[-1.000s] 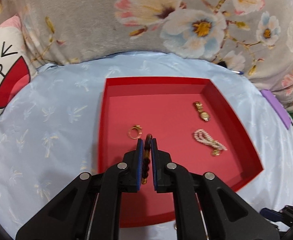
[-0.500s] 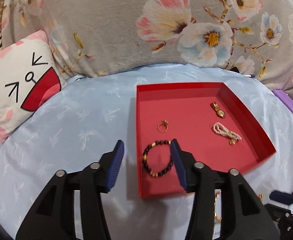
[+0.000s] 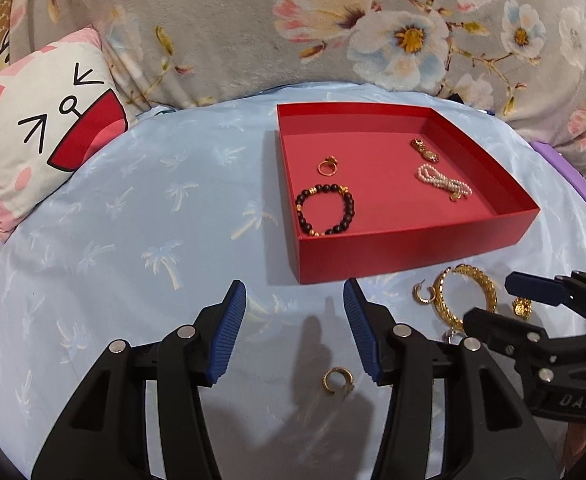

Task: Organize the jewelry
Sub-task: 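Grasp the twisted gold bangle with the right gripper and drop it into the box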

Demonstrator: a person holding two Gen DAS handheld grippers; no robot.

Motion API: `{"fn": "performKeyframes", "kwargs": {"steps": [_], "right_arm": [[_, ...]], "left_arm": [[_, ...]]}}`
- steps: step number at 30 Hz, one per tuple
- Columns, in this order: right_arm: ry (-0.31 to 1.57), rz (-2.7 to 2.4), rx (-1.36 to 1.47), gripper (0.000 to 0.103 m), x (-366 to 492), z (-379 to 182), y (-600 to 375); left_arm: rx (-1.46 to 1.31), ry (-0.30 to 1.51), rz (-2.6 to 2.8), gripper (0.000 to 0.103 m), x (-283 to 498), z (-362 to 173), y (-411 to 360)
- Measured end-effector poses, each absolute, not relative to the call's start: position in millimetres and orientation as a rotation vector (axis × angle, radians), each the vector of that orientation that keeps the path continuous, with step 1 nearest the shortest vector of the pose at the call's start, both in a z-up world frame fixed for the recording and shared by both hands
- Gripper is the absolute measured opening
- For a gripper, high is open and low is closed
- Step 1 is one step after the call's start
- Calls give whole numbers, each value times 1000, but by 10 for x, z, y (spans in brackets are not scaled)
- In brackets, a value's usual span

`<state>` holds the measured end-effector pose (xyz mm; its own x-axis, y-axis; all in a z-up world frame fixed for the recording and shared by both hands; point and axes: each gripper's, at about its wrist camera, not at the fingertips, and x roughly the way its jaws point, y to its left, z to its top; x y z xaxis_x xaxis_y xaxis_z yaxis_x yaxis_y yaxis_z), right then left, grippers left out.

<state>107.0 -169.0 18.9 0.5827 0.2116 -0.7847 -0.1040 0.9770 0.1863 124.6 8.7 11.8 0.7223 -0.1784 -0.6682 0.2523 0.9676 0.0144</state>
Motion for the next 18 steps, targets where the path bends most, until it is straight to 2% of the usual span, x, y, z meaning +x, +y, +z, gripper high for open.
{"fn": "performKeyframes", "kwargs": {"steps": [7,10,13,18], "right_arm": [[964,154,113,67,1141,63,-1644],[952,136,81,59,1142,57,-1622],[942,139,98,55,1139,60,-1664],[934,124,97,54,1088,72,-1738]], "left_arm": [[106,746,-241,49,1240,24,96],[101,752,-250,49,1234,13,95],[95,754,-253,49,1236,9,105],[82,759,-255,49,1247,7,119]]}}
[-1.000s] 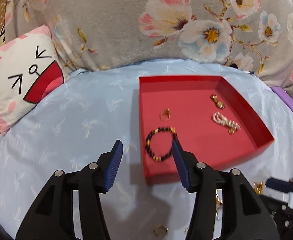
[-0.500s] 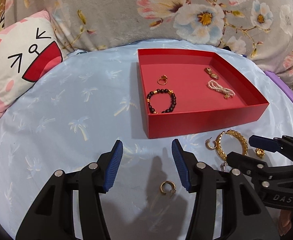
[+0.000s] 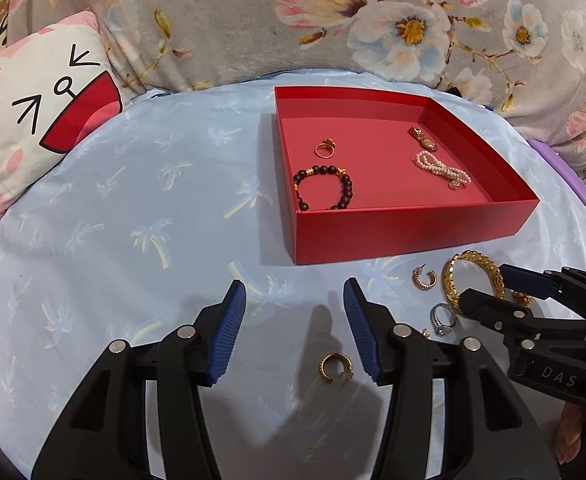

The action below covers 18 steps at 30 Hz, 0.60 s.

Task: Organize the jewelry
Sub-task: 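Grasp the twisted gold bangle with the right gripper and drop it into the box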

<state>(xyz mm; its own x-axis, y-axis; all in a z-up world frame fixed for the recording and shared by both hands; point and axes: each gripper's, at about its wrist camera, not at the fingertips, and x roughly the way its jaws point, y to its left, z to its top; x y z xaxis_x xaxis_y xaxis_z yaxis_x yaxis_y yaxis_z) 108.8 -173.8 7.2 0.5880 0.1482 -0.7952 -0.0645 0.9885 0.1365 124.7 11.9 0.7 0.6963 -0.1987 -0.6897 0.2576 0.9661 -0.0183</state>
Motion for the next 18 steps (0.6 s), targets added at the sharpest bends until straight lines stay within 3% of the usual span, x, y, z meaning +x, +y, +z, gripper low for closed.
{"fn": "performKeyframes", "kwargs": {"steps": [11,18], "right_arm": [[809,134,133,54,964,603,-1979],[798,124,151,54,1685,956,-2151]], "left_arm": [[81,758,-256,49,1234,7,116],[79,758,-255,49,1234,8,121]]}}
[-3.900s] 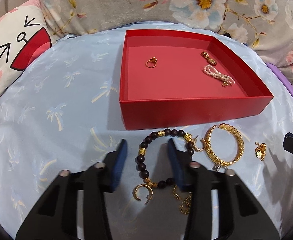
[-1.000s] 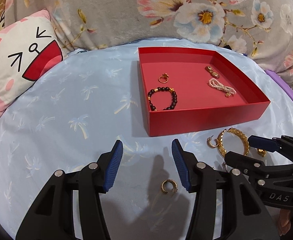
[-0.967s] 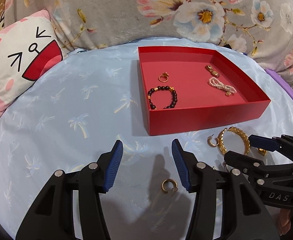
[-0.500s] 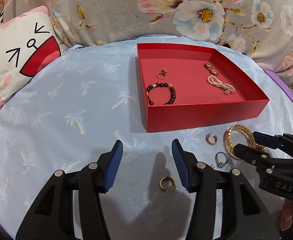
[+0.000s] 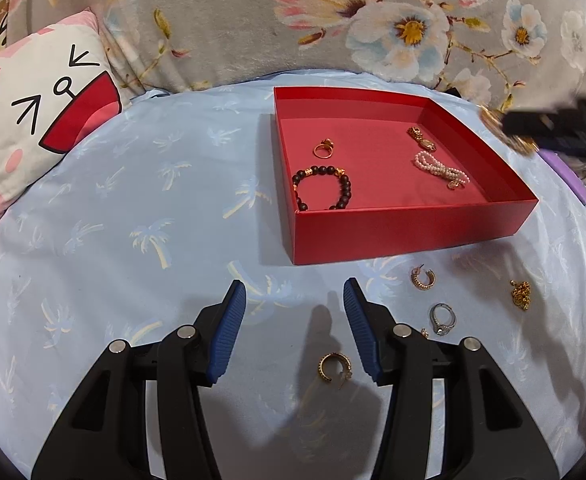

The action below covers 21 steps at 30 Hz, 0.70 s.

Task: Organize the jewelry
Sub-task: 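Grasp the twisted gold bangle with the right gripper and drop it into the box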

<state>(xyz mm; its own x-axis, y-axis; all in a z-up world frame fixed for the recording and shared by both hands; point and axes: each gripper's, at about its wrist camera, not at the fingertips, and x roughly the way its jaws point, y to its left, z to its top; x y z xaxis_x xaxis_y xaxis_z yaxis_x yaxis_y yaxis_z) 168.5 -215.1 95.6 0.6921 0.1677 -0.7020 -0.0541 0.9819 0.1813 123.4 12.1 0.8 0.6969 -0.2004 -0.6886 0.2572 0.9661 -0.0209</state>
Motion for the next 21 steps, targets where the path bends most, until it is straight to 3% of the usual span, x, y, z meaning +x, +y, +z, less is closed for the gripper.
{"fn": "performKeyframes", "kwargs": {"steps": [11,21], "right_arm": [[939,102,145,55,2879,662,-1992],[972,80,109,55,2927,502,-1978]], "left_arm": [[66,773,-260,49,1255,2,121],[60,785,-257,49,1266,-15,137]]}}
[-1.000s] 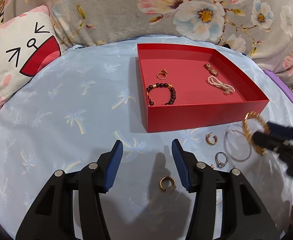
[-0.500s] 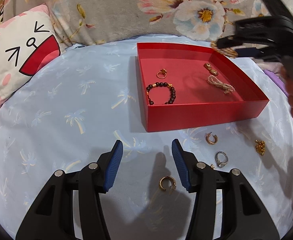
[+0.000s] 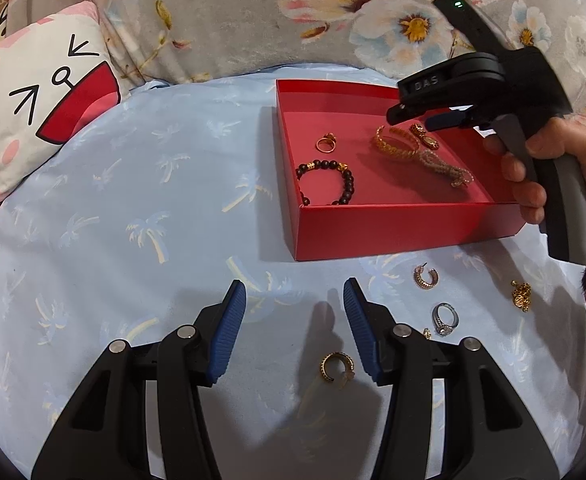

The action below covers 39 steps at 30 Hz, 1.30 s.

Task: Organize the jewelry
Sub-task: 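Grasp the twisted gold bangle with the right gripper and drop it into the box, then grasp the black clover chain bracelet with the left gripper while the right grasps a gold chain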

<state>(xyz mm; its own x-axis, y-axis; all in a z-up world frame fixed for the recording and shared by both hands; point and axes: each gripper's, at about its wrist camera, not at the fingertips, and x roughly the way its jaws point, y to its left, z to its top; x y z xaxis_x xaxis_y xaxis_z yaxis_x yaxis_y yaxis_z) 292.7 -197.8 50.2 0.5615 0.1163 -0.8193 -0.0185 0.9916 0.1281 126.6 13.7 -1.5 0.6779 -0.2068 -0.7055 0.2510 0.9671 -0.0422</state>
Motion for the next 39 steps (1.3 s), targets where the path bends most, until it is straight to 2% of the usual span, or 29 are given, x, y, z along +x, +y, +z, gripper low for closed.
{"fn": "performKeyframes", "kwargs": {"steps": [8,16,18,19,20,24,34,39], "right_arm": [[838,107,133,55,2056,827,-2144],[842,62,164,55,1127,651,-2397],[853,56,160,52,943,560,-2419],[865,54,156,50,876,507,-2423],[875,56,159,48,835,454,-2425],[916,76,160,43,732,264,-2406],[941,92,141,43,765,91,-2294],[942,79,124,33,809,70,-2257]], "left_arm": [[81,781,-229,49,1272,-13,119],[108,785,-213,49,1201,-15,14],[119,787,-212,52,1177,-15,-11],[117,789,-212,57,1157,-14,-15],[113,790,-212,61,1137,-13,-13],[101,798,-218,61,1057,-12,-13],[78,815,-253,62,901,-49,-33],[65,827,-271,62,861,-69,-17]]}}
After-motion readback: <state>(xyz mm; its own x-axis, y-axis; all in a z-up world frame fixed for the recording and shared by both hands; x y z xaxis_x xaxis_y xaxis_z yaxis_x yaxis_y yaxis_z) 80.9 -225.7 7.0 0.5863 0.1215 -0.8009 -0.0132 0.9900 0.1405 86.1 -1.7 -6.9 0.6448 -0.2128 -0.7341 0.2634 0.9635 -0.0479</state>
